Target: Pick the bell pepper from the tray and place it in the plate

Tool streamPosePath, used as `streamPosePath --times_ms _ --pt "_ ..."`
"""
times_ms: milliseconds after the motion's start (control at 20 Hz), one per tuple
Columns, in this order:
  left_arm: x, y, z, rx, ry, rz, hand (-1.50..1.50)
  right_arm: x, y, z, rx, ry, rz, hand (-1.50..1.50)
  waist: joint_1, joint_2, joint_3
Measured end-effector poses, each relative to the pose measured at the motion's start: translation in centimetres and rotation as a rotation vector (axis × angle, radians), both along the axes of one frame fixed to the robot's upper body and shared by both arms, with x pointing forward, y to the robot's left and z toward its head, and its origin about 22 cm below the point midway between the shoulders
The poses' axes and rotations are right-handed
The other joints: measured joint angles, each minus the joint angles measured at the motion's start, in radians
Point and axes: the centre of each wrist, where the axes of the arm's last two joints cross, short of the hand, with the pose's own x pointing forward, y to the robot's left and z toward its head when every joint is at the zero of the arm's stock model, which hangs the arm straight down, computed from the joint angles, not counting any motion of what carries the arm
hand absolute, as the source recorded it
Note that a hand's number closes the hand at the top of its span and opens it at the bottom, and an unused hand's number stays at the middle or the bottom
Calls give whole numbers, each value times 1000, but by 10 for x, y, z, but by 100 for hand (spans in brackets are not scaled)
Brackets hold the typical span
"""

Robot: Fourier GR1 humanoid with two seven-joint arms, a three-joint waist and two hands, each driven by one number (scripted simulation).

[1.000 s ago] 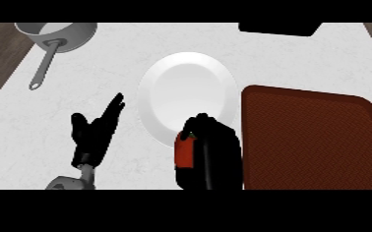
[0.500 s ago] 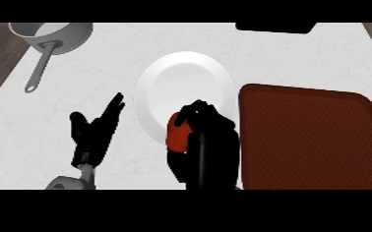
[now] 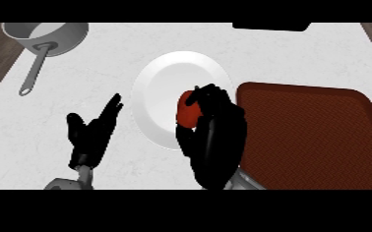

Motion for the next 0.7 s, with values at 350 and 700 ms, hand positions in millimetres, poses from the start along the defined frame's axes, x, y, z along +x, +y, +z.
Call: streamPosePath --times_ms 350,700 --pt "-1 0 2 -1 -8 0 0 32 -10 -14 -6 -48 -108 150 -4 8 2" --pt "-1 -1 3 0 -7 8 0 69 -21 -24 19 -64 -161 150 -5 12 1"
